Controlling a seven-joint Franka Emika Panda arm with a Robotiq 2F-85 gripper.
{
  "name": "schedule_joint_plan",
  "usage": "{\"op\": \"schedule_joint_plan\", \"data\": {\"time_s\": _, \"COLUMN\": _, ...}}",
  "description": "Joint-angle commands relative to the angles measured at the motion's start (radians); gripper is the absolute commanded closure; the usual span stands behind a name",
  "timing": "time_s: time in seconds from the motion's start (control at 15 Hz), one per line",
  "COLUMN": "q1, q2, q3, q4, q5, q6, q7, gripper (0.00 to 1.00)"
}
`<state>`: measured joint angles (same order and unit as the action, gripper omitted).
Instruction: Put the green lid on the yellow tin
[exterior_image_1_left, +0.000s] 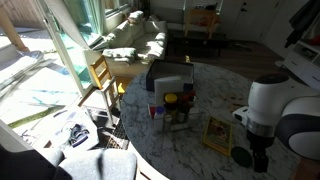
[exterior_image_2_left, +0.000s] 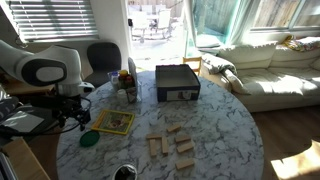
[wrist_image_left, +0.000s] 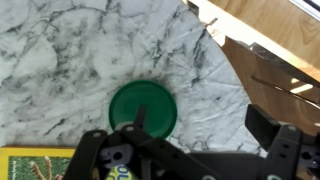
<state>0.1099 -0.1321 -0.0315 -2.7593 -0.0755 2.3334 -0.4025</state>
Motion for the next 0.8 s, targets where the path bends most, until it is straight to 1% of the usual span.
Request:
{"op": "schedule_joint_plan", "data": {"time_s": 0.0, "q1": -0.019, "q2": 0.039, "q3": 0.024, "q4": 0.002, "q5": -0.004, "q6": 0.036, "q7": -0.002, "gripper": 0.0}}
{"op": "schedule_joint_plan", "data": {"time_s": 0.13, "q1": -0.022, "q2": 0.101, "q3": 0.033, "q4": 0.009, "q5": -0.014, "q6": 0.08, "q7": -0.001, "gripper": 0.0}}
{"op": "schedule_joint_plan", "data": {"time_s": 0.27, "q1": -0.024, "q2": 0.123, "q3": 0.035, "q4": 0.018, "q5": -0.018, "q6": 0.084, "q7": -0.001, "gripper": 0.0}}
{"op": "schedule_joint_plan", "data": {"time_s": 0.33, "q1": -0.031, "q2": 0.137, "q3": 0.028, "q4": 0.017, "q5": -0.026, "q6": 0.12, "q7": 0.0, "gripper": 0.0}}
{"op": "schedule_joint_plan", "data": {"time_s": 0.47, "q1": -0.057, "q2": 0.162, "q3": 0.01, "q4": 0.006, "q5": -0.062, "q6": 0.234, "q7": 0.016, "gripper": 0.0}}
{"op": "schedule_joint_plan", "data": {"time_s": 0.67, "q1": -0.098, "q2": 0.201, "q3": -0.006, "q4": 0.015, "q5": -0.055, "q6": 0.38, "q7": -0.009, "gripper": 0.0}}
{"op": "schedule_joint_plan", "data": {"time_s": 0.73, "q1": -0.109, "q2": 0.213, "q3": -0.008, "q4": 0.015, "q5": -0.059, "q6": 0.409, "q7": -0.013, "gripper": 0.0}}
